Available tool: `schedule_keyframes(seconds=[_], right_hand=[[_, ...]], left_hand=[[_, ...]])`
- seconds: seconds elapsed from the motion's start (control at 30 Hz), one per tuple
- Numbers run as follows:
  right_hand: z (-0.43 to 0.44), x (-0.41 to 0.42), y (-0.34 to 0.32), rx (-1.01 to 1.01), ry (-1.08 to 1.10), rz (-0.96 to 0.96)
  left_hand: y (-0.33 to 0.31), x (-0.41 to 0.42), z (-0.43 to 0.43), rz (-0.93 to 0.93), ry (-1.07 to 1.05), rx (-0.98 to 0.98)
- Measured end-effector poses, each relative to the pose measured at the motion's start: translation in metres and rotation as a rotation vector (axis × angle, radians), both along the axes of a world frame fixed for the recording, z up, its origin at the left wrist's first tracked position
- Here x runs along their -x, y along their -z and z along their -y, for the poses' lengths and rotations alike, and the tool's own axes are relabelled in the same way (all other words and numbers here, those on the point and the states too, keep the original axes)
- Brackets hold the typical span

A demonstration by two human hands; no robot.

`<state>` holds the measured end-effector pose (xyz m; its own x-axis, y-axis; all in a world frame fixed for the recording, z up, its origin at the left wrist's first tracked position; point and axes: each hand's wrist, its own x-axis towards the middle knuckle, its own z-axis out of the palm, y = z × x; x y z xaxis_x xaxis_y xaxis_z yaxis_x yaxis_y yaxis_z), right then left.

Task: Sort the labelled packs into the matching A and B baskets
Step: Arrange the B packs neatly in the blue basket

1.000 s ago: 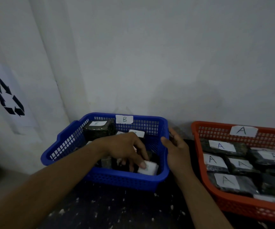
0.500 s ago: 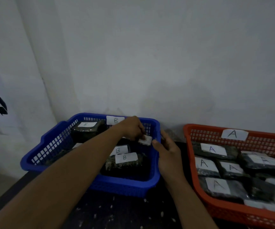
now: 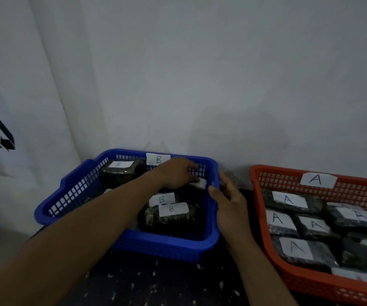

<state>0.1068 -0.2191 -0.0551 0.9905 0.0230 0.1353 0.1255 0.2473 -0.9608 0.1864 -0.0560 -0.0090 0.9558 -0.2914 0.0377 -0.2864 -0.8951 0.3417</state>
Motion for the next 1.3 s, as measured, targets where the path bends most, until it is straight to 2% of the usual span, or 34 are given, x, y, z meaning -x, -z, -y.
schedule_keyframes(seconds=[0.1,0.2,0.27,0.43,0.57,0.63,0.77,0.8,0.87,1.03,1.2,1.3], right_hand=[[0.000,0.000,0.000,0.008,-0.010,0.020],[0.000,0.001,0.000,0.000,-0.005,0.018],[0.000,0.002,-0.002,-0.011,-0.001,0.017],[0.001,0.003,-0.004,-0.006,0.000,0.020],[0.000,0.004,-0.005,0.000,0.001,0.028],[0.000,0.005,-0.006,-0.001,0.003,0.029],[0.000,0.004,-0.006,-0.015,0.006,0.017],[-0.001,0.004,-0.006,-0.018,0.008,0.016],[-0.001,0.004,-0.005,-0.019,0.005,0.015],[0.000,0.003,-0.004,0.003,0.011,0.006],[-0.001,0.002,-0.004,-0.005,0.020,0.007],[-0.001,0.001,-0.004,-0.001,0.018,0.003]], left_hand=[[-0.006,0.017,-0.016,0.056,-0.032,0.022],[-0.006,0.038,-0.039,-0.147,-0.067,-0.235],[-0.001,0.046,-0.049,-0.241,-0.055,-0.257],[0.000,0.051,-0.064,-0.174,-0.092,0.112],[0.004,0.053,-0.069,-0.215,-0.094,0.109],[0.003,0.054,-0.069,-0.199,-0.112,0.182],[-0.011,0.062,-0.072,-0.133,-0.156,0.599],[-0.015,0.065,-0.072,-0.137,-0.143,0.653],[-0.020,0.072,-0.068,-0.196,-0.086,0.608],[-0.015,0.086,-0.046,-0.294,0.027,0.170],[-0.005,0.087,-0.033,-0.284,0.056,0.088],[-0.005,0.082,-0.033,-0.240,0.064,0.119]])
